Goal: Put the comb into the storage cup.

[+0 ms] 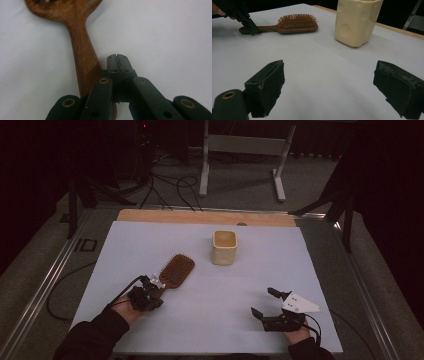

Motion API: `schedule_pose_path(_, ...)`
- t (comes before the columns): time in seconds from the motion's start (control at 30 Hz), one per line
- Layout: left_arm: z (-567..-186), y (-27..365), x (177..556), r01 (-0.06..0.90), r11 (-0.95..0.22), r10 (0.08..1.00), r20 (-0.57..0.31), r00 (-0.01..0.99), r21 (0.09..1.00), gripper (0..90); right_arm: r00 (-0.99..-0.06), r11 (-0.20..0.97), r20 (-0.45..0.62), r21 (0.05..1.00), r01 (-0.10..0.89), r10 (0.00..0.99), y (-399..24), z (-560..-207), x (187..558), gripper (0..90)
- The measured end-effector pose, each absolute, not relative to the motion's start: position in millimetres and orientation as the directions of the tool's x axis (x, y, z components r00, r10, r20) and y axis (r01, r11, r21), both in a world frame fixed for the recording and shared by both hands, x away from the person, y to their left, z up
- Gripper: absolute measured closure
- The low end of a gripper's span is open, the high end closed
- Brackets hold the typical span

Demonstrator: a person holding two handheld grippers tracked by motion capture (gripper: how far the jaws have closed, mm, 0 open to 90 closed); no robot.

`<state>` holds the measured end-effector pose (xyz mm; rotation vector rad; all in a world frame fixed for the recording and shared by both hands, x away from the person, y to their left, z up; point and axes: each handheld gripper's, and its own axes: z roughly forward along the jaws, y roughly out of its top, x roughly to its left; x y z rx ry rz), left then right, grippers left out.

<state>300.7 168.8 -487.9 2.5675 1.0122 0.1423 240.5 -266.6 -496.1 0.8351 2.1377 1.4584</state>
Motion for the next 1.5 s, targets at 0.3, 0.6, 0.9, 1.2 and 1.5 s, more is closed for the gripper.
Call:
schedule_pose_path(0.3, -488.9, 182.3, 303.1, 0.655, -0.664, 0.701, -0.003, 0.713, 0.36, 90.0, -0.733, 0.27, -0.008, 0.932, 0.241, 0.681, -266.5, -496.0, 240.6, 10.0)
schedule_pose_path(0.6, -476.3, 186.5, 303.0, 0.629, -0.685, 0.673, -0.011, 0.739, 0.368, 90.0, -0.732, 0.27, -0.008, 0.932, 0.241, 0.681, -266.5, -496.1, 240.6, 9.9)
schedule_pose_path(0.9, -464.8, 184.7, 301.7, 0.59, -0.723, 0.624, -0.027, 0.781, 0.359, 90.0, -0.732, 0.27, -0.009, 0.932, 0.24, 0.681, -266.6, -495.9, 240.6, 10.0)
schedule_pose_path(1.2, -450.3, 192.4, 305.7, 0.568, -0.724, 0.603, -0.042, 0.797, 0.392, 90.0, -0.733, 0.271, -0.009, 0.932, 0.24, 0.68, -266.2, -496.2, 240.8, 9.9)
schedule_pose_path(1.5, -439.9, 202.3, 315.8, 0.585, -0.691, 0.623, -0.061, 0.78, 0.424, 80.9, -0.734, 0.27, -0.008, 0.933, 0.24, 0.679, -266.0, -496.2, 240.8, 9.9)
